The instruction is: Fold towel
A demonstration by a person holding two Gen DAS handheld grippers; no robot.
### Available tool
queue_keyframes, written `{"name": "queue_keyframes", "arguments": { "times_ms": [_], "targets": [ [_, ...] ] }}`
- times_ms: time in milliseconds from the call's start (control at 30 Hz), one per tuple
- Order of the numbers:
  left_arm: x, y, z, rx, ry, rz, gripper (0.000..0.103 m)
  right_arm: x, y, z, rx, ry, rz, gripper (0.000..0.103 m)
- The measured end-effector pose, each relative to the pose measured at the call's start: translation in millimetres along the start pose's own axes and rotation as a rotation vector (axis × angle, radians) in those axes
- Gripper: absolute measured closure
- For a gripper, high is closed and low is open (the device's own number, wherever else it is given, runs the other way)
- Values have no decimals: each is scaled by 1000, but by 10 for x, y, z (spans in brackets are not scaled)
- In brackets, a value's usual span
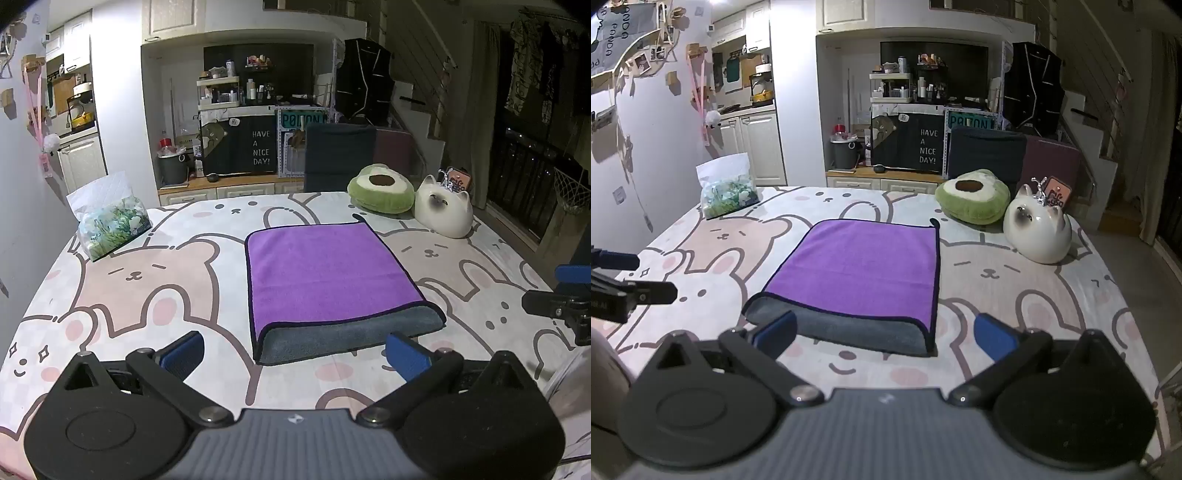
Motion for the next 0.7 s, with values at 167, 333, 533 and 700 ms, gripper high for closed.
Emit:
{"name": "queue_keyframes", "arguments": {
  "times_ms": [167, 333, 533, 700],
  "targets": [
    [1, 3, 1, 0, 0, -1, 0, -3, -2, -1, -3, 0, -3, 0],
    [-1, -2, 0, -2, 1, -5, 0, -6, -3, -2, -2, 0, -1, 0],
    [-1, 0, 0, -2, 1, -4, 0, -9, -11, -6, -2, 1, -1, 0],
    [-1, 0, 0, -3, 1, -4, 0, -10, -14, -8, -2, 2, -1, 0]
  ]
}}
Point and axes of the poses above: each gripper's, at about its wrist camera, not at the fingertips, and x roughly against the way its jaws point, y to its left, z to its underside, the point moved 2 cm from there along -x, roughly the way its jaws point, and after that the axes turned 8 degrees about y, right-handed, at the moved point
